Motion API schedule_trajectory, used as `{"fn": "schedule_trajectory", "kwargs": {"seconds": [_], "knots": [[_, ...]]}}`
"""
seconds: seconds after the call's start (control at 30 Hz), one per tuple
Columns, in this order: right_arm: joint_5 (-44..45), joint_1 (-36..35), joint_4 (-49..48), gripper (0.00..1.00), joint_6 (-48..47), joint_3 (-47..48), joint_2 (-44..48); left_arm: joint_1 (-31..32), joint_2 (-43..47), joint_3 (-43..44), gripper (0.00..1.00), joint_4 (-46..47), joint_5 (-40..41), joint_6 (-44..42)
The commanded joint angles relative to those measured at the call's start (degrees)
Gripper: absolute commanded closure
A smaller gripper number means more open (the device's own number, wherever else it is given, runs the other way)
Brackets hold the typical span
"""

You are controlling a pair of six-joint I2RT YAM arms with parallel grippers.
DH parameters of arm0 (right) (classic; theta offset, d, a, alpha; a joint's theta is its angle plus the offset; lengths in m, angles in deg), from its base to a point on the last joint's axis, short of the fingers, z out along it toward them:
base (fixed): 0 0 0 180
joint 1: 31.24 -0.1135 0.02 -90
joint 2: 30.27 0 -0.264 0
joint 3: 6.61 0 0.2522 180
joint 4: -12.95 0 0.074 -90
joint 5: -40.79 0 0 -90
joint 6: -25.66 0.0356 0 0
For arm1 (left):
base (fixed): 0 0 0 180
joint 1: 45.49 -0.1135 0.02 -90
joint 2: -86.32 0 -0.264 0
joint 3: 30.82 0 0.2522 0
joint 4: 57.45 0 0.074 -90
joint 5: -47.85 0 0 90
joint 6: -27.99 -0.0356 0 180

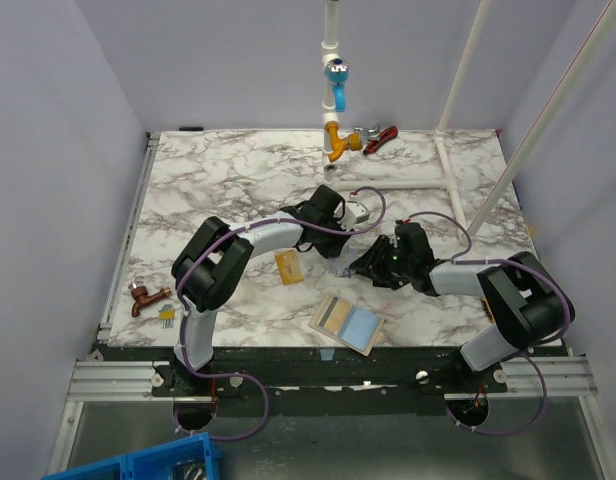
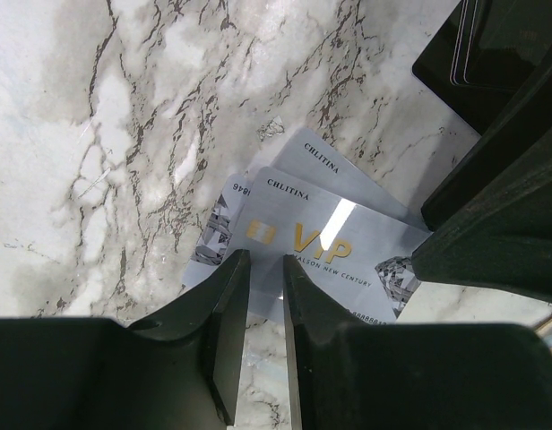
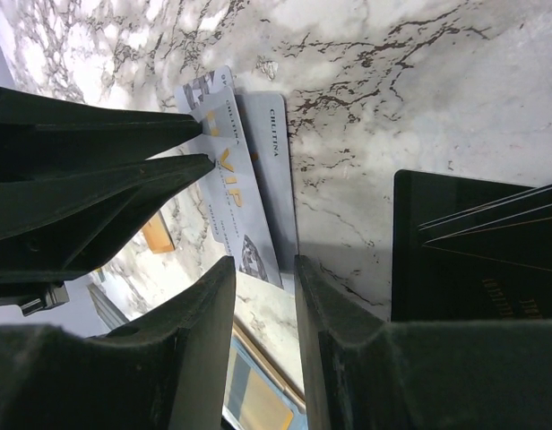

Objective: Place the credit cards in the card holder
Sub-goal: Pick up the credit card from the center of the board.

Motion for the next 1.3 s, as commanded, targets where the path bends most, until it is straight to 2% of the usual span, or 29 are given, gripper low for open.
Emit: {"fn": "schedule_trajectory", "kwargs": {"seconds": [0.0, 0.5, 1.0, 1.17, 1.27], "knots": [[-1.69, 0.29, -3.12, 0.64, 0.77, -1.44, -1.5, 0.78, -4.88, -3.46, 0.78, -8.21, -2.3, 0.63], [-5.59, 0.29, -8.93, 0.67, 4.17, -1.0, -4.71, 0.79, -4.59, -3.68, 0.78, -8.05, -2.48, 0.63], [-7.57, 0.99, -11.91, 0.96, 7.02, 1.28, -9.3, 0.72, -4.12, -3.28, 0.78, -9.17, -4.24, 0.46], [-8.64, 2.7, -12.89, 0.99, 8.11, -0.99, -5.73, -1.41, -1.11, -0.07, 0.63, -14.75, -7.95, -0.41], [-8.71, 3.0, -11.52, 0.99, 7.43, -1.27, -3.11, -3.97, 2.09, 2.18, 0.35, -19.2, -11.42, -0.42]]}}
